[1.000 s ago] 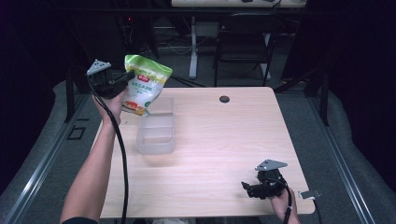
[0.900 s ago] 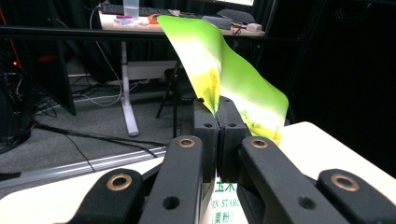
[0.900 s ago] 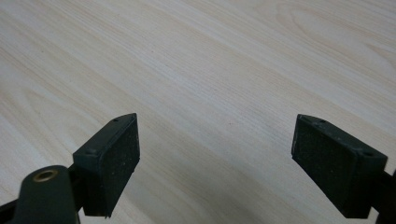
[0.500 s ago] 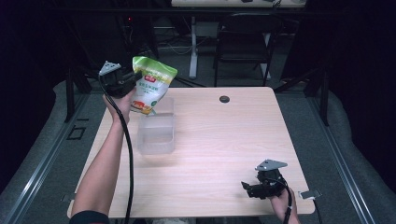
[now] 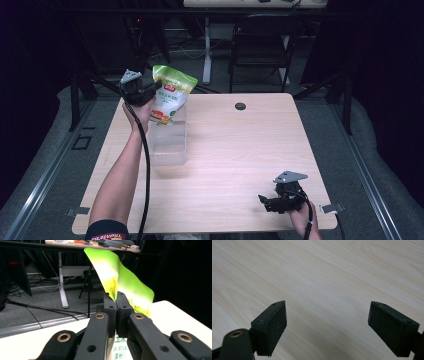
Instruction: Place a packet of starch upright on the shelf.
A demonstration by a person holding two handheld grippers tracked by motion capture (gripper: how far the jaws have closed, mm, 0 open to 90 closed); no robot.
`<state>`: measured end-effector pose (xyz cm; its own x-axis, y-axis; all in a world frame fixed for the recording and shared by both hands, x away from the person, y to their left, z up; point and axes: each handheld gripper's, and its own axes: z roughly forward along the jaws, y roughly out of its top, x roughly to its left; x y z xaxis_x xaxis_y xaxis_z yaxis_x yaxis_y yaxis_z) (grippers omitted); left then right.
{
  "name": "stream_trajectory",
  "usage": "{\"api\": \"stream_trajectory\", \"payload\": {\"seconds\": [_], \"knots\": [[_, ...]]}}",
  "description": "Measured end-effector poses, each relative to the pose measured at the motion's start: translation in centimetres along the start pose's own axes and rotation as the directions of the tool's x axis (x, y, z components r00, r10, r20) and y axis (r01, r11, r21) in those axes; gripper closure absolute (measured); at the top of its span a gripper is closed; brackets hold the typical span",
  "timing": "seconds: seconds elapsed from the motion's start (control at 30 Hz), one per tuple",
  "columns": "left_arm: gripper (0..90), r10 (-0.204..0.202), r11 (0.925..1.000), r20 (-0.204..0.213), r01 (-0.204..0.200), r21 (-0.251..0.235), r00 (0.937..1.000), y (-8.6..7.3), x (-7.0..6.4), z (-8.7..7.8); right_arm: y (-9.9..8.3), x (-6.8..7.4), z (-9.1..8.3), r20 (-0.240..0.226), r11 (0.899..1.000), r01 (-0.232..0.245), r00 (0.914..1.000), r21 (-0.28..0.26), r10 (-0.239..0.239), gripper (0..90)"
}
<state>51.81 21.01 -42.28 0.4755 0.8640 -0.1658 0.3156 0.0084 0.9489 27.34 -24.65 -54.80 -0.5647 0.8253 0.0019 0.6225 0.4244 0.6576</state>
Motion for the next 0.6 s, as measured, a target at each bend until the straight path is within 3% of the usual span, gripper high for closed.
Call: {"api": "stream_trajectory", "payload": {"seconds": [0.3,0.6], "knots": [[88.6,-0.017,0.9991,-0.002,0.017,0.04,0.9999,-1.1,0.4,1.5,0.0,0.0,-0.1,-0.003,1.0,-0.001,1.0,0.008,0.001,14.8],[87.9,-0.069,0.9918,-0.006,0.07,0.107,0.9976,-3.1,1.5,2.0,0.0,0.1,0.0,0.002,1.0,0.001,1.0,0.002,-0.001,14.8]]}}
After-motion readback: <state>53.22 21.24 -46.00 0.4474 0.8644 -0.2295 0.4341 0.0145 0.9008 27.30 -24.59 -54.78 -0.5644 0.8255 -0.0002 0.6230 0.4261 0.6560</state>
